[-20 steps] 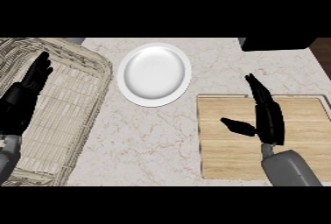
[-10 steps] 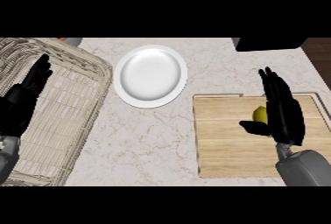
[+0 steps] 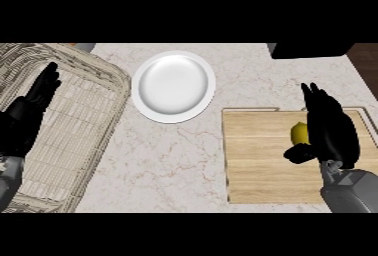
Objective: Pick the lemon from the tray and place it in the plate
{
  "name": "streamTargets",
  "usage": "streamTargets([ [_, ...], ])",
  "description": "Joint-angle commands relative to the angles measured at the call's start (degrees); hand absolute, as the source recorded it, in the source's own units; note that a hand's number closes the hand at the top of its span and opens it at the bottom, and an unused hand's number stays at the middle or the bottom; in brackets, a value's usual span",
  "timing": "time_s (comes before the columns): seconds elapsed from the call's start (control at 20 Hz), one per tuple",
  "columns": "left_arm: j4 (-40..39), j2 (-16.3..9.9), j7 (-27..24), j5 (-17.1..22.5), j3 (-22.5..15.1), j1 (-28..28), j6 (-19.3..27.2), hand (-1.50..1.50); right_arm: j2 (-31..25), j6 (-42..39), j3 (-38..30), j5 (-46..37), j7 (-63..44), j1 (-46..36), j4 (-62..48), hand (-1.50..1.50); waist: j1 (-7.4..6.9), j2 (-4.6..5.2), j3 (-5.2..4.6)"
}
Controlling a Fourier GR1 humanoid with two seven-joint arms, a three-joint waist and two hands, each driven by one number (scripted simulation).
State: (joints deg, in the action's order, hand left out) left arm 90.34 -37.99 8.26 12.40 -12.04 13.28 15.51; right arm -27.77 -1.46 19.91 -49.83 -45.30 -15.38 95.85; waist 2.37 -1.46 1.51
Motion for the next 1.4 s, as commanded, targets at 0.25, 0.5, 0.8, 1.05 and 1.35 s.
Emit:
streamTargets([
  [0.25, -2.7, 8.7, -1.4, 2.3, -3.3, -0.4, 1.8, 0.0, 0.1, -14.4, -1.3, 4.2, -11.3, -0.6, 8.1, -1.5, -0.48, 1.42, -1.66],
  [0.5, -4.7, 8.1, -1.7, 1.2, -3.9, 0.8, 2.4, 0.0, 0.2, -16.4, -3.3, 4.9, -11.8, -2.6, 2.5, -1.5, -1.42, 1.86, -1.62],
  [0.8, -4.9, 8.8, -3.2, 1.5, -5.1, 0.2, 3.2, 0.0, 1.4, -16.0, -3.2, 4.5, -11.1, -1.3, -2.1, -1.5, -2.17, 1.96, -1.6],
  [1.05, -6.7, 8.5, -2.9, 2.4, -4.9, 3.4, 2.4, 0.0, 0.7, -14.3, -2.8, 3.7, -6.8, 1.5, -4.7, -1.5, -1.09, 2.1, -1.54],
  [1.35, -6.5, 8.1, -4.5, 2.3, -6.0, 0.9, 2.8, 0.0, 1.4, -13.4, -3.9, 2.7, -7.2, 1.8, -6.6, -1.5, -1.54, 1.88, -1.59],
])
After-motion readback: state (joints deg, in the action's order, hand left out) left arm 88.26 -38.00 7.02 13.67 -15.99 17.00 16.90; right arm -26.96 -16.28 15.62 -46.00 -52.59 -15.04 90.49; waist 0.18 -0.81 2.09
